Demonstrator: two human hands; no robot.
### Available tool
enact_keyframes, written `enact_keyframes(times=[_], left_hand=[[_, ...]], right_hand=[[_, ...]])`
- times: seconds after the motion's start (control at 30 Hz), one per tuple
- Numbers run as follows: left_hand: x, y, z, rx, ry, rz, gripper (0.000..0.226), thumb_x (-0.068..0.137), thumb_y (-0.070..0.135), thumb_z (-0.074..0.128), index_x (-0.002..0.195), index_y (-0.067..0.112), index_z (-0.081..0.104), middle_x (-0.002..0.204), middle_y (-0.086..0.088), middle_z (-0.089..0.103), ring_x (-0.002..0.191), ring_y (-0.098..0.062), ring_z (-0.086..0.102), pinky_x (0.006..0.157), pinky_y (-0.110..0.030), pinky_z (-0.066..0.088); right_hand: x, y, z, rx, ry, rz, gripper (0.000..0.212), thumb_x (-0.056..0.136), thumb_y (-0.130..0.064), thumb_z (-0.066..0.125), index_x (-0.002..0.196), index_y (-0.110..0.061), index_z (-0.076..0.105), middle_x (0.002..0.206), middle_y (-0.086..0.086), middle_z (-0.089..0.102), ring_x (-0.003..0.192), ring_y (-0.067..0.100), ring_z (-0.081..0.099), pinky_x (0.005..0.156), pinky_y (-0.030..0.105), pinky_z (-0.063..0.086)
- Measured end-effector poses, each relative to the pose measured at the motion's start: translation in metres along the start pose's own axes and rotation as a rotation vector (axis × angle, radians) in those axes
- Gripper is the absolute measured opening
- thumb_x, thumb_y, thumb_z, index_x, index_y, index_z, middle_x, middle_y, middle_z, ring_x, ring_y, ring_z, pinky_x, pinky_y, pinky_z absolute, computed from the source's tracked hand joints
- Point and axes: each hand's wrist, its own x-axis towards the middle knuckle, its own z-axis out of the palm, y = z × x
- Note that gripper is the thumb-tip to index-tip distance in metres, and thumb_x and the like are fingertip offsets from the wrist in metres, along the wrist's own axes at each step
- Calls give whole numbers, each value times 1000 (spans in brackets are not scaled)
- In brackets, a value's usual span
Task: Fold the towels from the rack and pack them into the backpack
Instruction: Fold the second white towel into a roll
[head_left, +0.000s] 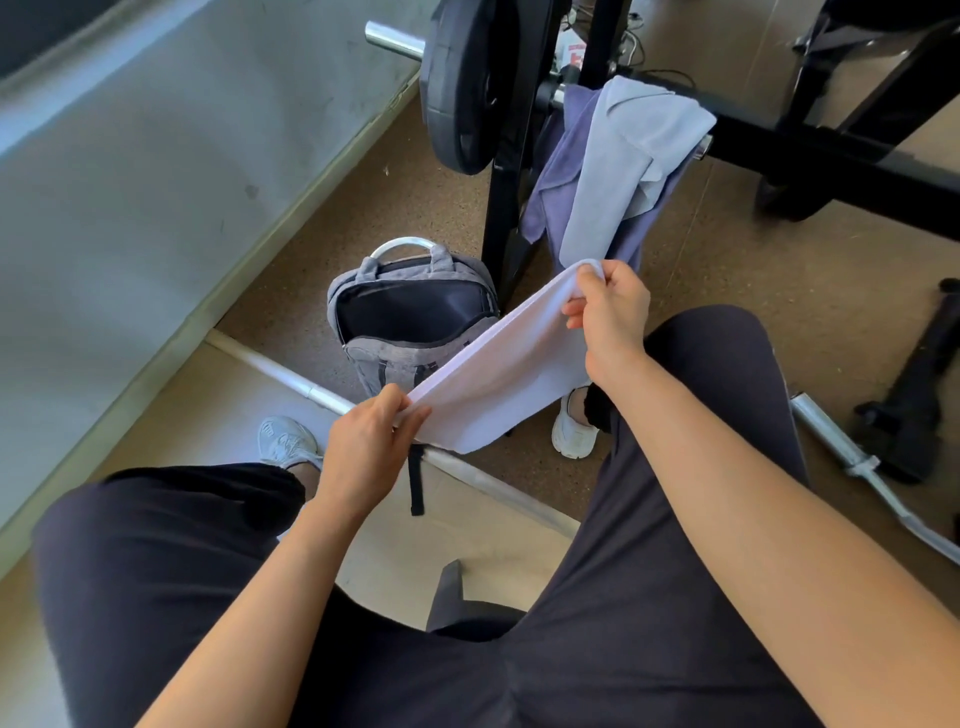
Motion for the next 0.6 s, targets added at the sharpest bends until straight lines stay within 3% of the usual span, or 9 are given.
enact_keyframes(times=[0.1, 0.2, 0.27, 0.33, 0.47, 0.53, 0.6], left_hand=[[2, -2, -2, 53, 124, -3, 22, 94, 16, 74, 81, 7, 59, 59, -4, 59, 50, -23, 38, 53, -29, 33], [3, -7, -6, 4, 180, -36, 8, 95, 13, 73, 94, 9, 66, 69, -5, 69, 57, -32, 62, 57, -33, 44], [5, -9, -11, -48, 212, -137, 13, 97, 17, 71, 107, 13, 65, 81, 1, 74, 69, -26, 67, 66, -34, 45], [8, -12, -18, -140, 271, -251, 22, 96, 19, 73, 116, 15, 66, 87, 10, 72, 73, -17, 65, 73, -31, 45], [15, -17, -31, -448, 309, -480, 5, 92, 28, 76, 90, 24, 76, 76, 9, 70, 69, -10, 61, 67, -20, 45], [17, -20, -34, -577, 362, -555, 18, 92, 32, 77, 77, 26, 68, 70, 3, 62, 65, -10, 54, 65, -26, 44], [18, -22, -36, -610, 419, -597, 30, 92, 37, 76, 72, 24, 57, 69, -5, 54, 65, -22, 53, 63, -36, 44]], right_hand=[[1, 2, 0, -16, 0, -9, 14, 102, -20, 52, 99, -13, 64, 79, 1, 68, 62, 8, 68, 57, 23, 55], [3, 5, -2, -53, 14, -15, 13, 101, -19, 54, 100, -12, 65, 86, 2, 68, 71, 11, 69, 60, 23, 55], [4, 7, -3, -137, 19, -68, 15, 99, -20, 56, 93, -9, 65, 83, 4, 64, 75, 13, 61, 67, 30, 52], [4, 9, -4, -206, 2, -126, 19, 98, -23, 58, 87, -9, 66, 77, 3, 60, 73, 13, 54, 66, 29, 46], [3, 7, -4, -240, -84, -97, 21, 98, -20, 58, 83, -8, 64, 69, 1, 53, 64, 11, 48, 62, 29, 39], [2, 6, -3, -249, -149, -48, 19, 98, -16, 59, 79, -12, 62, 66, -3, 50, 63, 8, 45, 60, 28, 36], [-1, 8, 0, -289, -217, -29, 15, 97, -16, 60, 83, -10, 65, 69, -3, 53, 67, 11, 48, 63, 29, 39]])
